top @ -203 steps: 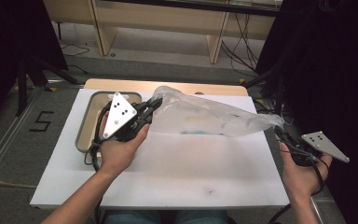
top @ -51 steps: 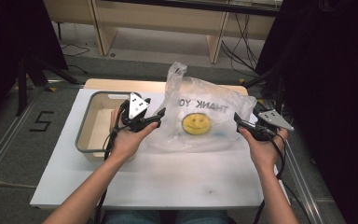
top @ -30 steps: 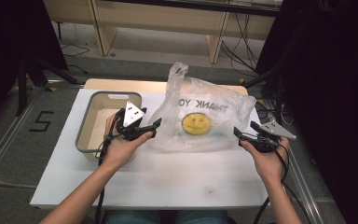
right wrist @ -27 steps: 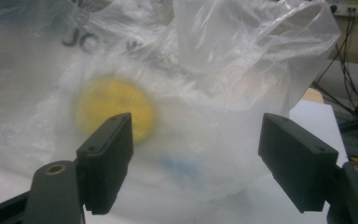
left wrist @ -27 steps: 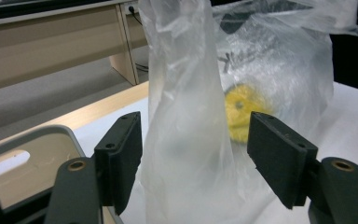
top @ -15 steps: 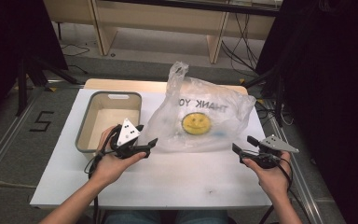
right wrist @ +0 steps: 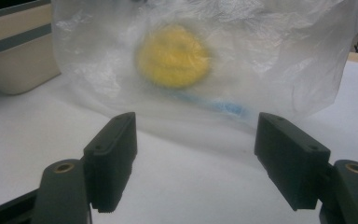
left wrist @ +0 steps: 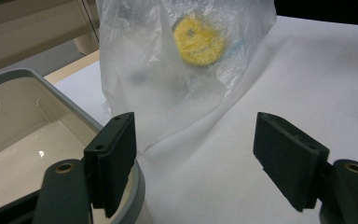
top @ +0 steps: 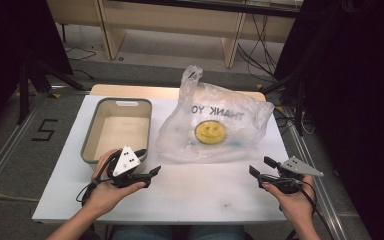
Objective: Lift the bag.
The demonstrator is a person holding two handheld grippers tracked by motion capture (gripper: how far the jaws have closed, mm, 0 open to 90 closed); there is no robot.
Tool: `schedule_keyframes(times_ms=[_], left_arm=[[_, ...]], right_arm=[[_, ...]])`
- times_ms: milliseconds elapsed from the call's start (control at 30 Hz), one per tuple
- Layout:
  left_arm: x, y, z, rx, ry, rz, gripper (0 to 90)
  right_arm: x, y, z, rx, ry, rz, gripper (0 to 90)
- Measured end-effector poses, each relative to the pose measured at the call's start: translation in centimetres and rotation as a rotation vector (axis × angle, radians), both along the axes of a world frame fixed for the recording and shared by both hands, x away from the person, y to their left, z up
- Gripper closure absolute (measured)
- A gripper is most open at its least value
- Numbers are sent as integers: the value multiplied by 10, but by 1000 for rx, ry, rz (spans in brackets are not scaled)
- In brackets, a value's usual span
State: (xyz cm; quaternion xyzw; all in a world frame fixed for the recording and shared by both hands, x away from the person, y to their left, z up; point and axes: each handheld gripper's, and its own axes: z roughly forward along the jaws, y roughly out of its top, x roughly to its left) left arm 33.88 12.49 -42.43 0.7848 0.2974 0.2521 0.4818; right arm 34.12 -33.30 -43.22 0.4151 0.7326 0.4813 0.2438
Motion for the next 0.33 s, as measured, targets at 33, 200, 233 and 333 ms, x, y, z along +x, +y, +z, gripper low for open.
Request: schedule_keyframes(times_ms=[33,200,233,333], left_arm=[[0,0,0,0,0,1,297],[-1,-2,-2,7,-2,-2,295],[-1,-3,-3,7,-1,-4,294],[-2,-7,-4,9,2,-12,294]], right_arm=[[-1,0,0,1,3,3,308],[-2,0,-3,-2,10,11,308],[-1,0,-4,-3,11,12,308],[-1,0,-5,-1,17,12,309]])
